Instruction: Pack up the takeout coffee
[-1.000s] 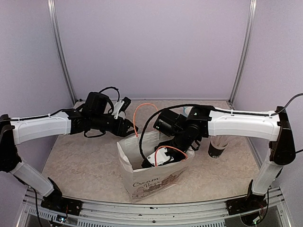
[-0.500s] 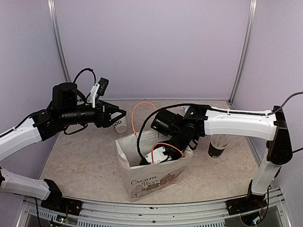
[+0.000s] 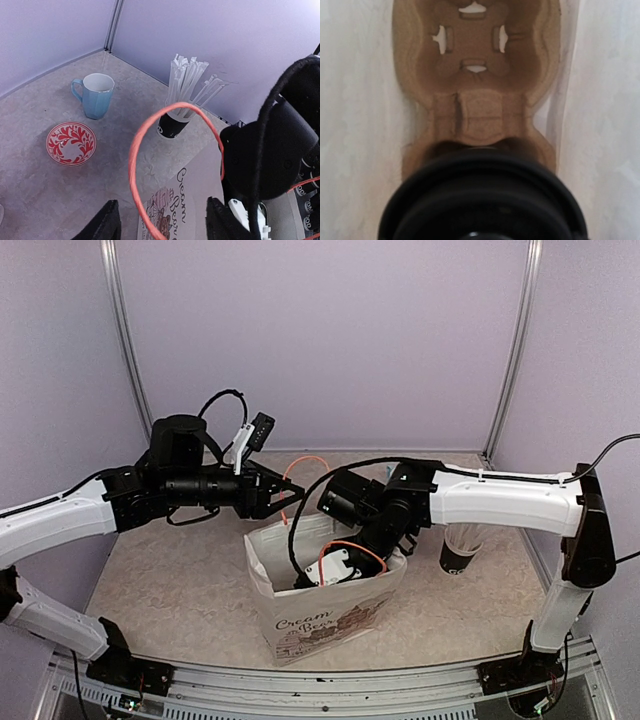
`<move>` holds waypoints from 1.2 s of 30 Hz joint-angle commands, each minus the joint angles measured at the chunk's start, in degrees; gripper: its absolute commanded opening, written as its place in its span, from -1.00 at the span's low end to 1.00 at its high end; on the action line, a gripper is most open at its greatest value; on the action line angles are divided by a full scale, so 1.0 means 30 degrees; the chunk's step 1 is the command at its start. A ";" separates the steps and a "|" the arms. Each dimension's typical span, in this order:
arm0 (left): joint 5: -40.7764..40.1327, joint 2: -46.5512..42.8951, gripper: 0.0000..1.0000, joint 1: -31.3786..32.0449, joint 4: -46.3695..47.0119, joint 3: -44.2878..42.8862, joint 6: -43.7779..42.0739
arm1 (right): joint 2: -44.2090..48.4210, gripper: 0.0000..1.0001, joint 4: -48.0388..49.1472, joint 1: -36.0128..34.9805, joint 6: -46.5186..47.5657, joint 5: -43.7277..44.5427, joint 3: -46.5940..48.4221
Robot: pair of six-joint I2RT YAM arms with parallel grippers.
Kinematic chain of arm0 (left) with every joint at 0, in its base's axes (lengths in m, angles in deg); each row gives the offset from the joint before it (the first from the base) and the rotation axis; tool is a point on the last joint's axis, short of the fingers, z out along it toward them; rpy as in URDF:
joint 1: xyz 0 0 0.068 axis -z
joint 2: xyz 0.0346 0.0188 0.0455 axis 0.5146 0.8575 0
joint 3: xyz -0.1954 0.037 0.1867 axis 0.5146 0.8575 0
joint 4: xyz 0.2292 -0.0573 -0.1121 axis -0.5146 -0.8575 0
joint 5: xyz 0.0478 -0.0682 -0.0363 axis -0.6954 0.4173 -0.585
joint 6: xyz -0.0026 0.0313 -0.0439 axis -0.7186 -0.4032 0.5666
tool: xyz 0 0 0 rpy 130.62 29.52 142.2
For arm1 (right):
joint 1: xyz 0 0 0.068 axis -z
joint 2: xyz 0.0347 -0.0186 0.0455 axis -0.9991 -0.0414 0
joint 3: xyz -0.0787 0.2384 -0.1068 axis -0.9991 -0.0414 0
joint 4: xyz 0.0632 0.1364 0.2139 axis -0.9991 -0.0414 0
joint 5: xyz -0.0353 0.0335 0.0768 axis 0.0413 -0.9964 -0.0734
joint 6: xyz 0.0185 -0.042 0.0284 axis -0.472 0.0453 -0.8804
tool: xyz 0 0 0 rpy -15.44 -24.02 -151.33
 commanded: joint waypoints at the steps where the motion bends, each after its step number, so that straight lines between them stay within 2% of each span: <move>1: 0.0022 0.1124 -0.14 0.0020 0.0216 -0.1389 0.0295 | -0.0359 0.15 -0.1325 0.0052 -0.0052 0.0141 0.0266; 5: 0.0583 0.1460 -0.77 0.0035 0.0547 -0.1576 0.0283 | 0.0354 0.45 -0.1582 0.0043 0.0066 0.0289 0.0990; 8: 0.0554 0.1413 -1.00 0.0077 0.0567 -0.1710 0.0079 | 0.0772 0.54 -0.1619 0.0052 0.0100 0.0724 0.1515; 18: -0.0684 0.1375 -1.00 0.0182 0.0039 -0.2544 -0.0823 | 0.0847 0.73 -0.3573 0.0052 0.0382 0.0397 0.4816; 26: -0.1942 0.1663 -1.00 0.0340 0.0188 -0.2975 -0.2203 | 0.2205 0.77 -0.4173 0.0052 0.0690 0.0168 0.5658; 30: -0.2204 0.1566 -1.00 0.0426 0.0447 -0.3169 -0.2606 | 0.3206 0.78 -0.4140 0.0078 0.1155 0.1048 0.6760; 33: -0.1964 0.1344 -1.00 0.0496 0.0665 -0.3128 -0.2725 | 0.4049 0.81 -0.3177 0.0143 0.1465 0.2725 0.6464; 36: -0.1761 0.0822 -1.00 0.0876 0.0790 -0.2795 -0.2777 | 0.4799 0.82 -0.2165 0.0871 0.1694 0.3191 0.6561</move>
